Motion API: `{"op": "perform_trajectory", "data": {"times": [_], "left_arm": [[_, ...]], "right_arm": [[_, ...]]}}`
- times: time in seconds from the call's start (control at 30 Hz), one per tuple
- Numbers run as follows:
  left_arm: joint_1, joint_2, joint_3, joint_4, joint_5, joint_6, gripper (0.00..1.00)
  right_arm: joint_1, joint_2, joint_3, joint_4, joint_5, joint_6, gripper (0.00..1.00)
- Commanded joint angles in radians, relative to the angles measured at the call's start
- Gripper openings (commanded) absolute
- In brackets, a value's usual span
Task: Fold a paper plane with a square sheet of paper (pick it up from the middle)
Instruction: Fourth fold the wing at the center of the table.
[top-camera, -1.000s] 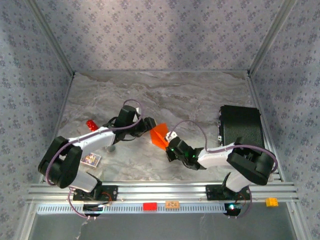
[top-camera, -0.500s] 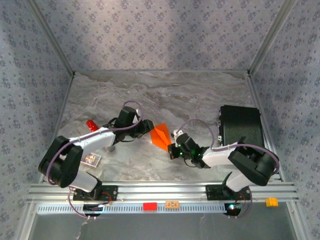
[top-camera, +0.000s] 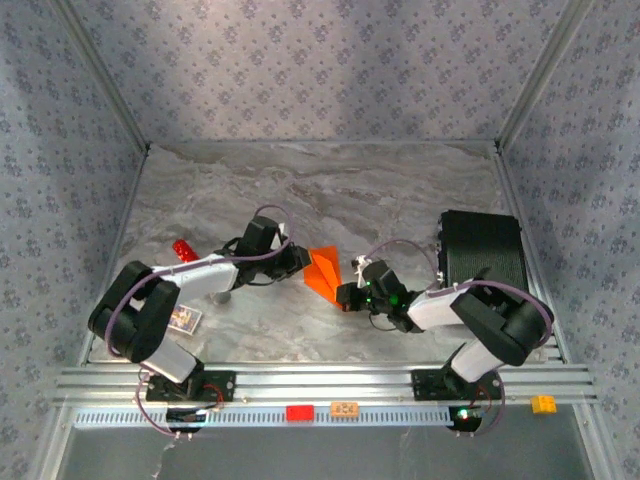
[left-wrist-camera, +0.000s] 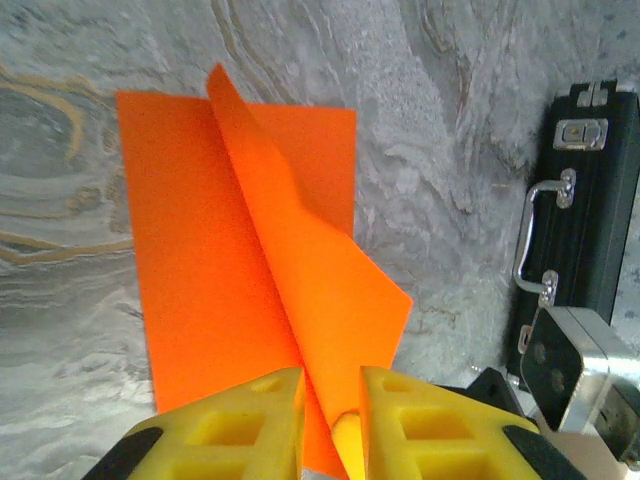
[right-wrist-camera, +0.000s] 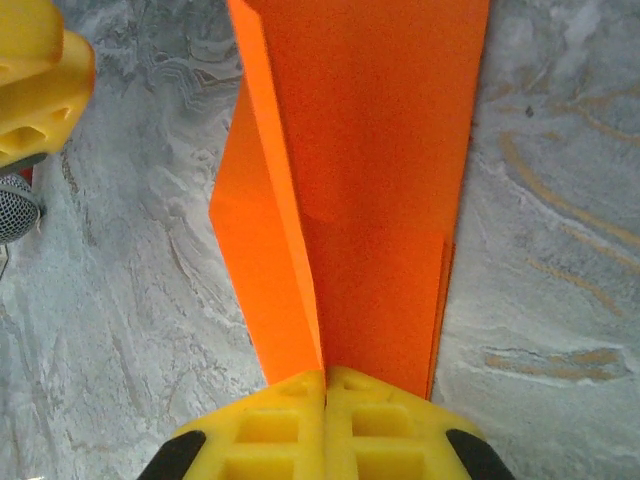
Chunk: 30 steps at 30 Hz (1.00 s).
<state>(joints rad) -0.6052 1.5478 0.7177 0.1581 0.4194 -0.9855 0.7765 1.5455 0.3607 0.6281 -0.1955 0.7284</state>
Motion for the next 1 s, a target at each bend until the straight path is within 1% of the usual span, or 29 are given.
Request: {"op": "perform_trajectory", "data": {"times": [0.0, 0.2, 0.53, 0.67, 0.87, 0.97], "left_arm": [[-0.016, 0.034, 0.034, 0.047, 0.046, -0.001, 0.2], [-0.031, 0.092, 0.065, 0.069, 0.068, -0.004, 0.17], [-0.037, 0.172, 0.078, -0.015, 0.013, -0.012, 0.09], [-0.04, 0.207, 0.074, -0.023, 0.015, -0.018, 0.06], [-0.043, 0.215, 0.068, -0.083, -0.016, -0.019, 0.03], [-0.047, 0.2, 0.041, -0.079, -0.033, -0.041, 0.02]], "right_arm": [[-0.012, 0.03, -0.023, 0.044, -0.035, 0.066, 0.03], [-0.014, 0.028, -0.055, 0.084, -0.016, 0.106, 0.03], [-0.013, 0.02, -0.067, 0.088, -0.002, 0.115, 0.03], [-0.013, 0.023, -0.062, 0.088, -0.004, 0.12, 0.04], [-0.012, 0.012, -0.064, 0.087, -0.003, 0.129, 0.04], [-0.011, 0.007, -0.057, 0.072, -0.007, 0.126, 0.04]]}}
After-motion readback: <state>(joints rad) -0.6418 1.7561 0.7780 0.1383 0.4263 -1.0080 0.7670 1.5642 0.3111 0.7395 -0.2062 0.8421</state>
